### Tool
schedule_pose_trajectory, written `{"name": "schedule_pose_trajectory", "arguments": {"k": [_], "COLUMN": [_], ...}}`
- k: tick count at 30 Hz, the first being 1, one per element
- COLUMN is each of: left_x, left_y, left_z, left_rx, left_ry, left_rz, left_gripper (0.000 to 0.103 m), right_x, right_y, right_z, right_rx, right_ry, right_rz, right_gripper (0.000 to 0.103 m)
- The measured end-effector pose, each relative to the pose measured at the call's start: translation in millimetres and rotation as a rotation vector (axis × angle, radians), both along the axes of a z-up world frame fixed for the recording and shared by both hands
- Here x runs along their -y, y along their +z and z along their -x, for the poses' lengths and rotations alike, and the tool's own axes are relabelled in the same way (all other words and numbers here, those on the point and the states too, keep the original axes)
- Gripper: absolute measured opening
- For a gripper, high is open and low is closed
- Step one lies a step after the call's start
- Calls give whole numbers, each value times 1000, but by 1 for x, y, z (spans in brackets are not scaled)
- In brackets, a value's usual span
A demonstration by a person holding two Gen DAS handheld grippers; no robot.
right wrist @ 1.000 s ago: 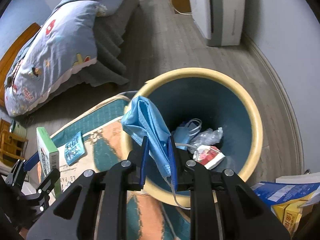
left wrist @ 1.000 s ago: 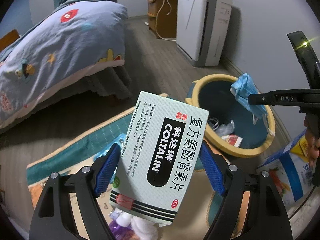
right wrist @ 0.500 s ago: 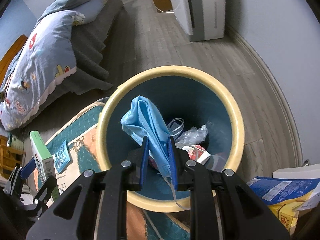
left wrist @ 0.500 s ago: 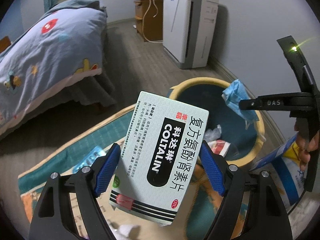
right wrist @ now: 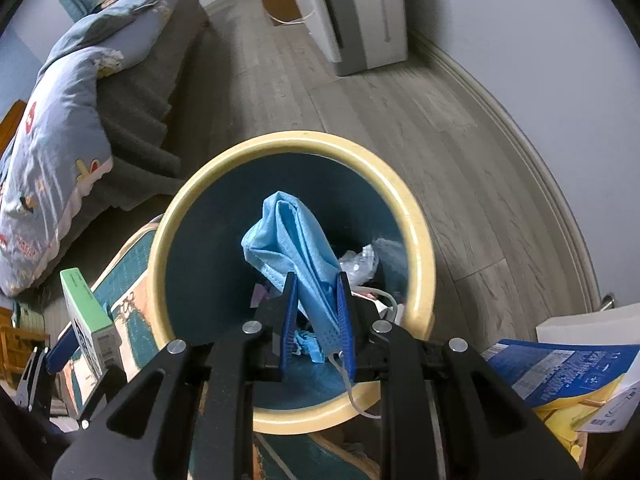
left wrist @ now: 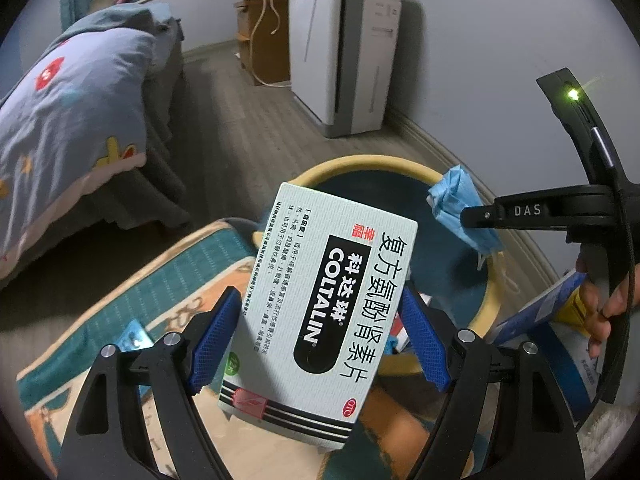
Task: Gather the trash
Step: 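Open both tools to drop the COLTALIN box and mask into the bin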
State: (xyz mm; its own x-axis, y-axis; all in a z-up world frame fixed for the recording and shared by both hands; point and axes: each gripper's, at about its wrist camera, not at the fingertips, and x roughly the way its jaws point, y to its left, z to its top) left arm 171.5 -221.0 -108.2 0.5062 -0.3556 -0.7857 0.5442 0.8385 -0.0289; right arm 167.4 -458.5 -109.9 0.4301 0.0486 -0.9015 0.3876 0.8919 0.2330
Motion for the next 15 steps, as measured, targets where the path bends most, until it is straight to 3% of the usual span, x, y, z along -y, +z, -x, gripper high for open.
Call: {"name": "schedule_pose_trajectory", "arguments": {"k": [9,15], "left_x": [10,17], "left_y": [-6,-11], "left_z": [-6,-9], "left_rx": [-15,-22], "left_ry": [-12,-23], "left_rz": [-3,-5], "left_gripper": [80,80], "right_x": [12,16], "right_y": [-5,-7], "right_z": [2,3], "right_rx": [-2,-5], "right_ry": [-42,-60], "right_rz": [-25,-43], "right_gripper": [19,26]}}
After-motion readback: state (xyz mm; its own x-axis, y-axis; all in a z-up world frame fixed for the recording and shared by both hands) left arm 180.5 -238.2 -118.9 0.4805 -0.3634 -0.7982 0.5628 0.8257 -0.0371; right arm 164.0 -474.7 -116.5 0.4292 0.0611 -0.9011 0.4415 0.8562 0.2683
